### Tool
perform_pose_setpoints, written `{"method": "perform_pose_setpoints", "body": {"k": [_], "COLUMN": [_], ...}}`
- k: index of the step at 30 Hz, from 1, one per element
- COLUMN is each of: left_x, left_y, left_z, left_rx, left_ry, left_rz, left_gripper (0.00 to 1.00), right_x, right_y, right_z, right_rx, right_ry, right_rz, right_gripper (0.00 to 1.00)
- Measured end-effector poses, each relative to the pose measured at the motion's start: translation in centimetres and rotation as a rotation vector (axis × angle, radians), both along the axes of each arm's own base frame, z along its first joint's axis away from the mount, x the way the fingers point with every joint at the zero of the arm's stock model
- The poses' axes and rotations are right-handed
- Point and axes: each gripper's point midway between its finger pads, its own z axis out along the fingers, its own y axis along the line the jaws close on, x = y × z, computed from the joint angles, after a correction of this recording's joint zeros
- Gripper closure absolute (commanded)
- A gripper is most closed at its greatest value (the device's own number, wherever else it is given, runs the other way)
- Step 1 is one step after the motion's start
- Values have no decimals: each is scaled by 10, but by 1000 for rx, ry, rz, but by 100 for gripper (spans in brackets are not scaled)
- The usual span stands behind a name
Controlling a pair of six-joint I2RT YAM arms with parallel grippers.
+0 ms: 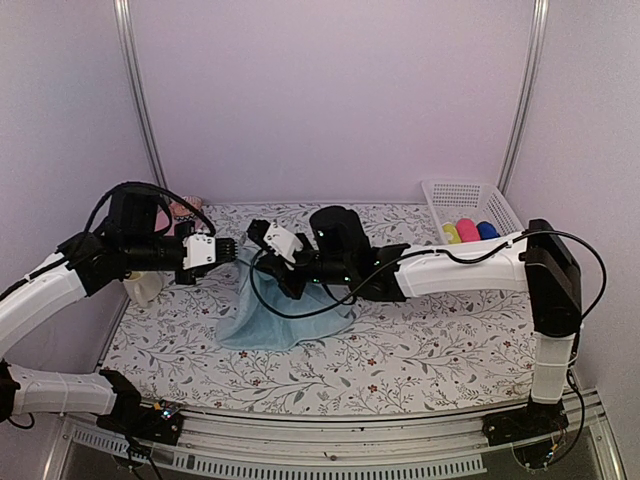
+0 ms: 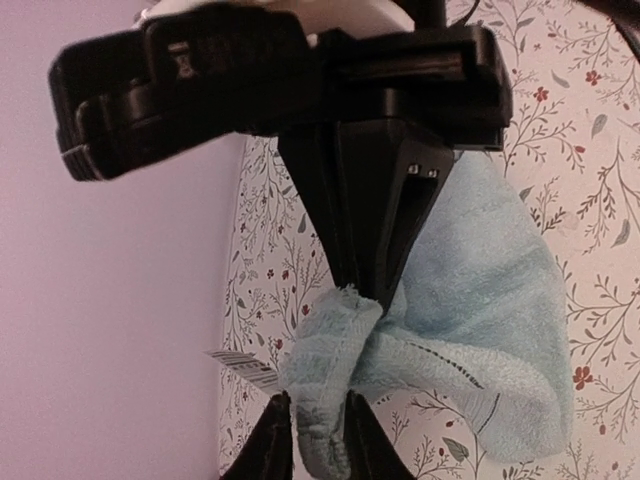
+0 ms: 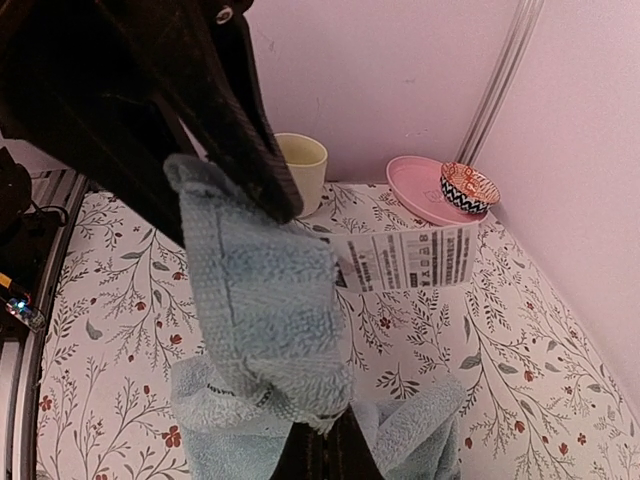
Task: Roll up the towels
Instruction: Pass from the right arm to the left, then adjust the towel at the center of the board.
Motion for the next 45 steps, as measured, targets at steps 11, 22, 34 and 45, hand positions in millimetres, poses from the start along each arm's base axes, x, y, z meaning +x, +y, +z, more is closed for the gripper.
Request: {"method": "perform_pose_setpoints", "body": {"k": [11,22,34,45], "left_x": [6,7,-4,-6], "left_y": [5,80,113,109], "left_z": [6,21,8,7], "left_rx": [-29,-68,-142,-192], "left_ry": [12,-103,-76,-32], "left_rz": [94,476,624,617], "left_gripper": [100,100,100,100], "right_x": [5,85,141,123], "right_y": [-4,-64,-51,-51], "right_z": [-12,-30,-161,-193], "right_rx": [-35,-67,-201,-241], "right_ry": [18,212,539,666], "right_rz": [-7,-212,-291,-224], "right_gripper": [22,13,14,97]}}
